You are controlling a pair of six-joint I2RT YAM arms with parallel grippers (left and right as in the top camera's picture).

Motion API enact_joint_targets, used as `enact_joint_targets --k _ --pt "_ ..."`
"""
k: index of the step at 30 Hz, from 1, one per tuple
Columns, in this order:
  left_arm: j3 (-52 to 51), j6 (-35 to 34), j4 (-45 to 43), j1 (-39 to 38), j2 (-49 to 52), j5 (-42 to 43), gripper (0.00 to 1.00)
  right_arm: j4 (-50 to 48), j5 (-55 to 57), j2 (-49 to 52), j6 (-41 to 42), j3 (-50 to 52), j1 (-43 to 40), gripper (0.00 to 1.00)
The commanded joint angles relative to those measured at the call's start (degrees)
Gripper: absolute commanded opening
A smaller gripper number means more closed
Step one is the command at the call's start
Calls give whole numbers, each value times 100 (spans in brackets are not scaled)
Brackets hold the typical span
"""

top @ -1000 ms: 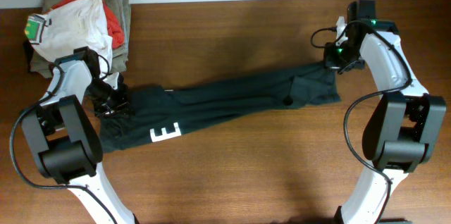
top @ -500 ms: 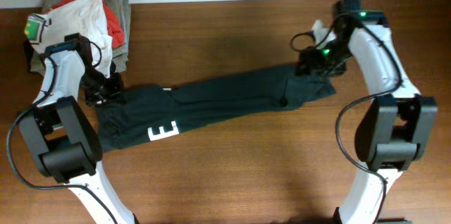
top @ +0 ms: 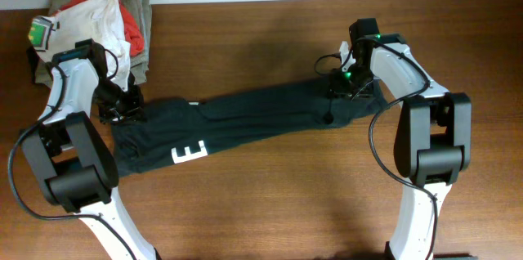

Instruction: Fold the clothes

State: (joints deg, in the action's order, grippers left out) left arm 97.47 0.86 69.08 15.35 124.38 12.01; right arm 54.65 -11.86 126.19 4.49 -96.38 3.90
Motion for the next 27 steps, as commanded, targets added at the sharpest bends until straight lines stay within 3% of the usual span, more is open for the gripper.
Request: enact_joint_targets --k 1,3,4,6,9,13,19,27 --pt "83 87 20 39 -55 83 20 -59 164 85 55 48 59 39" --pt "83 87 20 39 -55 83 20 -96 258 85 55 48 57 27" --pt "83 87 22 39 -55 83 20 -94 334 85 57 48 59 15" --pt "83 87 20 39 -55 83 20 -94 356 85 55 48 57 5" --pt "83 87 20 42 -55 81 20 111 417 83 55 -238 9 4" --pt "83 90 17 42 -55 81 20 901 492 83 50 -1541 -328 4" --pt "83 90 2 42 -55 61 20 809 1394 83 55 -1532 -664 4" --pt "85 85 20 42 -57 90 20 450 1392 90 52 -949 -737 6"
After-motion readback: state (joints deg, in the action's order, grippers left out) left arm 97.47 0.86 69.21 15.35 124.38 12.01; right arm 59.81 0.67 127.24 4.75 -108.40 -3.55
